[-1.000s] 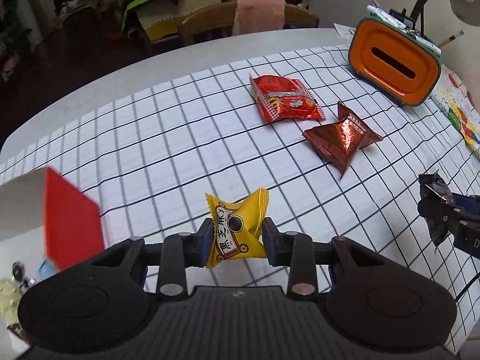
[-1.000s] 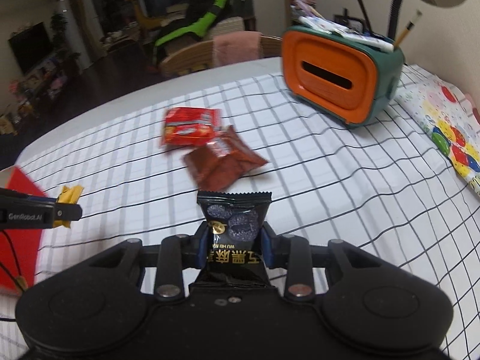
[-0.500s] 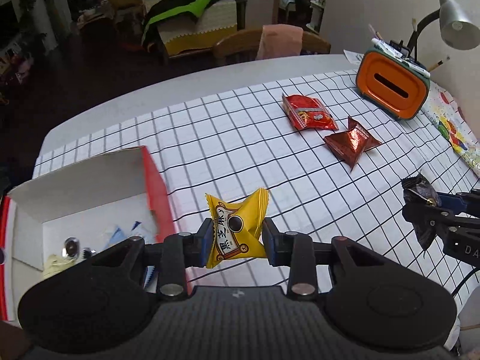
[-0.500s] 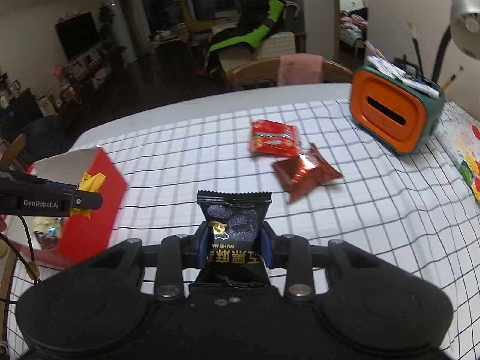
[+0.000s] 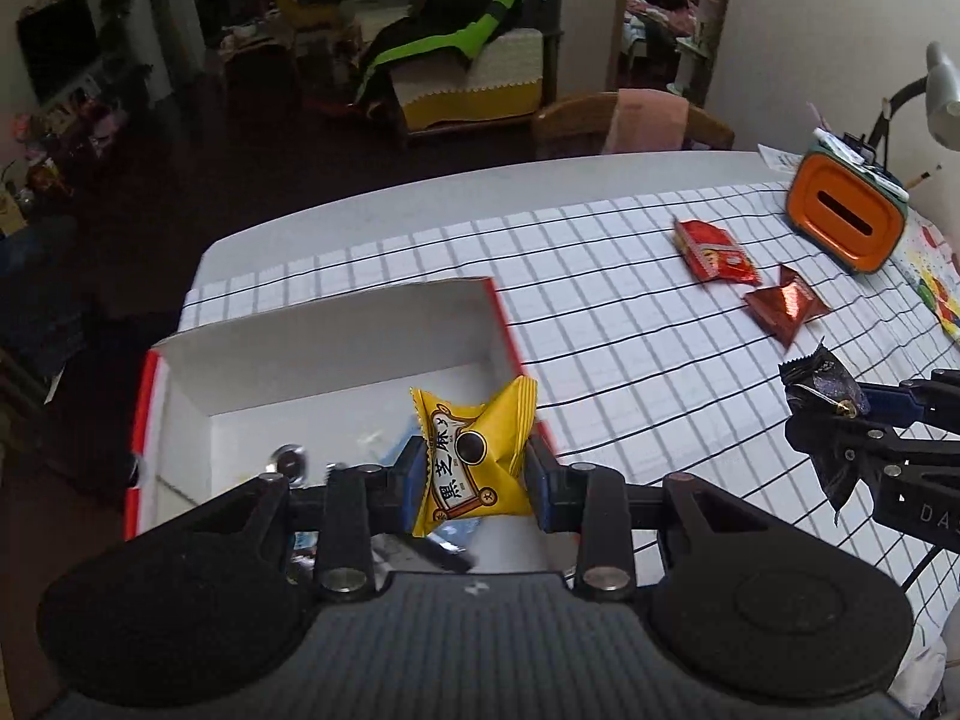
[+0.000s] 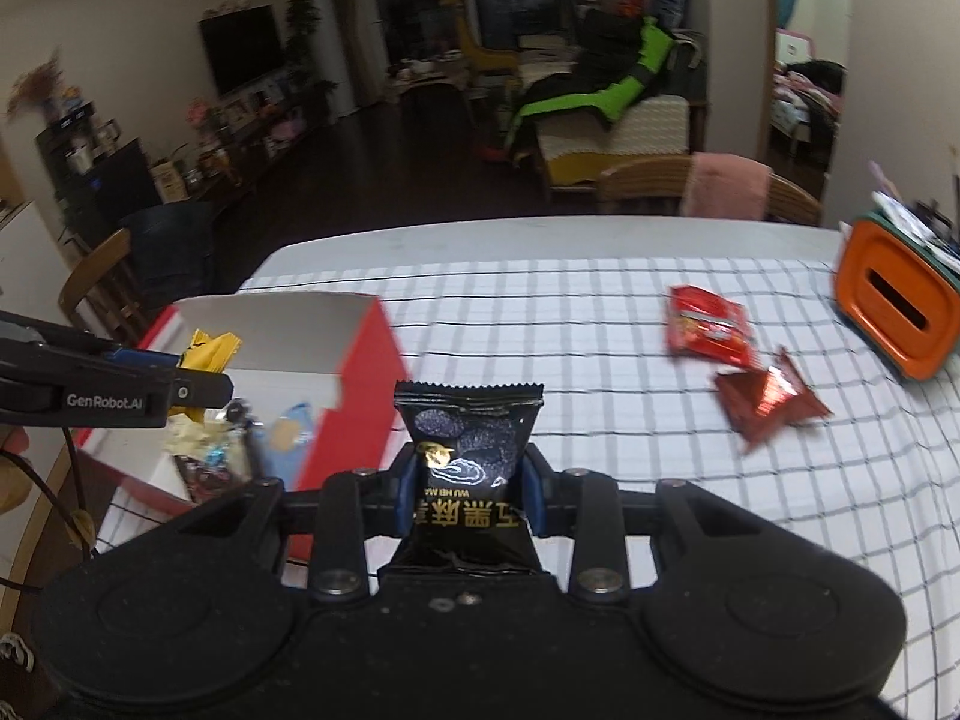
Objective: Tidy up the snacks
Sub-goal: 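Carry the yellow candy and black candy over the white box with both tools, then open both grippers to drop the candies into the box, then withdraw both tools from the box toward the red chip bag and Oreo bag, then grasp the brown Oreo bag with the right gripper while the left grasps the red chip bag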
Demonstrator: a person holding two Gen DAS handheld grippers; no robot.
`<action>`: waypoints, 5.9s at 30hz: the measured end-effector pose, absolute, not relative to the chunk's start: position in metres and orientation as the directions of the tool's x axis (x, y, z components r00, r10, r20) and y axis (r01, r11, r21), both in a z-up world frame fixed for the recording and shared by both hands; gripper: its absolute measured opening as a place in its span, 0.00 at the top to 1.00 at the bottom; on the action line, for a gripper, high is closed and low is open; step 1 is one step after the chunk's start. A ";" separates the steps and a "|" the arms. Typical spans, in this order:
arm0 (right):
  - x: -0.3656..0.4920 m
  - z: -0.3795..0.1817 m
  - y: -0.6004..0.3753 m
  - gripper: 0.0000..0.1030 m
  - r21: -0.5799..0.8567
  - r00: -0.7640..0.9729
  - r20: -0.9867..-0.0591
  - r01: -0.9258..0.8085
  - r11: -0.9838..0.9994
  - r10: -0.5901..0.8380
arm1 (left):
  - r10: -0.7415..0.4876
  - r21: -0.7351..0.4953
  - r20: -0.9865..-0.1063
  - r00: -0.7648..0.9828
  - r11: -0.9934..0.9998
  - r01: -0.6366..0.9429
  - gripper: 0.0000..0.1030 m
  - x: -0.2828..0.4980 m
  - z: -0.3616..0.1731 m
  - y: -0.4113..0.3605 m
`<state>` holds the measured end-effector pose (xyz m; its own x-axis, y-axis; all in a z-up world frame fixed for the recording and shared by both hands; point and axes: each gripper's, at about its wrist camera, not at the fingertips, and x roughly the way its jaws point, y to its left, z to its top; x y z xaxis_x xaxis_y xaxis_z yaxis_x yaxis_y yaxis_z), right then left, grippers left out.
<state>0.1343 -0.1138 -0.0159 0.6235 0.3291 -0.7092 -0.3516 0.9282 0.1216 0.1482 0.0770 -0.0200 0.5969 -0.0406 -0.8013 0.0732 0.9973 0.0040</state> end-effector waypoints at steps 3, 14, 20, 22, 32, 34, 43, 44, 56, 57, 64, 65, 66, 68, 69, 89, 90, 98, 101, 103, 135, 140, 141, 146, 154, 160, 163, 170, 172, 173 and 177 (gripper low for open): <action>0.136 -0.016 -0.087 0.68 0.109 0.615 -0.710 -0.384 0.917 0.343 | -0.016 0.015 -0.802 0.597 0.999 0.046 0.67 0.144 -0.022 0.101; 0.156 -0.032 -0.002 0.68 0.040 0.586 -0.733 -0.468 0.883 0.344 | 0.065 0.057 -0.823 0.564 0.998 -0.033 0.67 0.143 -0.046 0.167; 0.178 -0.055 0.031 0.68 0.025 0.545 -0.766 -0.506 0.862 0.341 | 0.107 0.105 -0.840 0.531 0.994 -0.034 0.67 0.151 -0.068 0.184; 0.183 -0.064 0.041 0.68 0.025 0.526 -0.776 -0.527 0.850 0.349 | 0.117 0.115 -0.847 0.519 0.993 -0.035 0.67 0.155 -0.075 0.188; 0.194 -0.100 0.080 0.68 -0.011 0.452 -0.830 -0.600 0.800 0.328 | 0.154 0.173 -0.875 0.459 0.985 -0.001 0.67 0.171 -0.109 0.193; 0.195 -0.104 0.085 0.68 -0.016 0.444 -0.836 -0.608 0.793 0.323 | 0.158 0.179 -0.878 0.451 0.984 0.003 0.67 0.174 -0.112 0.192; 0.200 -0.116 0.092 0.68 -0.024 0.409 -0.860 -0.628 0.778 0.304 | 0.155 0.181 -0.905 0.396 0.983 0.027 0.66 0.184 -0.128 0.191; 0.200 -0.116 0.092 0.68 -0.025 0.406 -0.863 -0.630 0.776 0.302 | 0.155 0.182 -0.906 0.394 0.983 0.031 0.66 0.184 -0.129 0.190; 0.199 -0.118 0.085 0.68 0.007 0.375 -0.876 -0.619 0.786 0.303 | 0.154 0.183 -0.908 0.390 0.982 0.040 0.54 0.182 -0.131 0.187; 0.199 -0.117 0.084 0.67 0.009 0.376 -0.876 -0.615 0.788 0.304 | 0.151 0.180 -0.908 0.391 0.983 0.037 0.53 0.181 -0.130 0.187; 0.194 -0.104 0.072 0.66 0.042 0.385 -0.864 -0.589 0.807 0.326 | 0.113 0.134 -0.892 0.437 0.991 0.017 0.43 0.170 -0.115 0.189; 0.193 -0.101 0.070 0.66 0.050 0.387 -0.860 -0.584 0.810 0.332 | 0.110 0.132 -0.888 0.447 0.991 0.017 0.42 0.168 -0.111 0.188; 0.192 -0.097 0.068 0.66 0.059 0.389 -0.857 -0.580 0.813 0.339 | 0.108 0.131 -0.882 0.458 0.991 0.018 0.40 0.165 -0.108 0.187; 0.190 -0.091 0.064 0.65 0.072 0.393 -0.850 -0.574 0.816 0.352 | 0.103 0.129 -0.870 0.482 0.991 0.021 0.39 0.161 -0.100 0.185; 0.189 -0.087 0.063 0.65 0.076 0.397 -0.846 -0.571 0.817 0.356 | 0.099 0.127 -0.864 0.493 0.992 0.023 0.38 0.159 -0.097 0.185; 0.158 -0.020 -0.002 0.25 0.123 0.507 -0.732 -0.559 0.820 0.455 | -0.001 0.074 -0.750 0.661 0.994 0.084 0.25 0.136 -0.029 0.143; 0.158 -0.017 -0.007 0.22 0.129 0.510 -0.727 -0.555 0.822 0.459 | -0.009 0.066 -0.748 0.664 0.994 0.088 0.25 0.136 -0.027 0.139; 0.156 -0.008 -0.060 0.15 0.130 0.542 -0.710 -0.526 0.840 0.449 | -0.071 0.044 -0.736 0.673 0.987 0.152 0.22 0.141 -0.021 0.095; 0.157 -0.010 -0.084 0.10 0.118 0.558 -0.713 -0.502 0.857 0.425 | -0.096 0.040 -0.730 0.677 0.982 0.182 0.21 0.145 -0.021 0.074; 0.159 -0.013 -0.100 0.00 0.093 0.581 -0.714 -0.474 0.876 0.390 | -0.118 0.029 -0.724 0.680 0.979 0.201 0.19 0.149 -0.020 0.059; 0.356 -0.126 -0.323 0.04 0.189 0.479 -0.877 0.270 0.944 0.039 | -0.019 0.101 -0.766 0.642 0.983 0.151 0.17 0.269 -0.054 -0.114; 0.369 -0.144 -0.336 0.09 0.243 0.428 -0.902 0.406 0.881 0.052 | -0.003 0.108 -0.779 0.627 0.984 0.140 0.17 0.283 -0.058 -0.120; 0.371 -0.149 -0.336 0.09 0.240 0.412 -0.910 0.425 0.873 0.050 | -0.001 0.111 -0.782 0.623 0.984 0.141 0.17 0.286 -0.059 -0.122; 0.374 -0.163 -0.331 0.17 0.266 0.381 -0.921 0.470 0.842 0.078 | -0.010 0.128 -0.795 0.607 0.975 0.184 0.17 0.298 -0.064 -0.133; 0.371 -0.169 -0.327 0.37 0.221 0.374 -0.924 0.345 0.912 0.082 | -0.072 0.173 -0.817 0.573 0.916 0.362 0.17 0.317 -0.072 -0.156; 0.360 -0.163 -0.323 0.57 0.236 0.374 -0.914 0.177 0.955 0.156 | -0.130 0.190 -0.833 0.538 0.846 0.498 0.17 0.342 -0.084 -0.177; 0.356 -0.161 -0.325 0.58 0.240 0.385 -0.905 0.111 0.964 0.181 | -0.142 0.182 -0.851 0.506 0.824 0.537 0.17 0.362 -0.093 -0.187; 0.346 -0.153 -0.341 0.60 0.279 0.428 -0.869 0.009 0.960 0.248 | -0.161 0.057 -0.891 0.425 0.888 0.455 0.17 0.416 -0.114 -0.203; 0.342 -0.149 -0.348 0.60 0.289 0.435 -0.860 -0.016 0.957 0.266 | -0.168 0.076 -0.889 0.427 0.863 0.500 0.17 0.426 -0.115 -0.213; 0.340 -0.148 -0.351 0.60 0.296 0.433 -0.857 -0.027 0.955 0.278 | -0.179 0.099 -0.886 0.427 0.828 0.552 0.17 0.429 -0.114 -0.219; 0.331 -0.146 -0.367 0.60 0.329 0.418 -0.850 -0.054 0.943 0.321 | -0.209 0.191 -0.882 0.423 0.662 0.725 0.17 0.435 -0.118 -0.238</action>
<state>0.3308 -0.3672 -0.1463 0.4181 0.3206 -0.8500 -0.0542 0.9428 0.3290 0.4351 -0.2383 -0.1179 0.4227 -0.2086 -0.8820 0.7249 0.6619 0.1908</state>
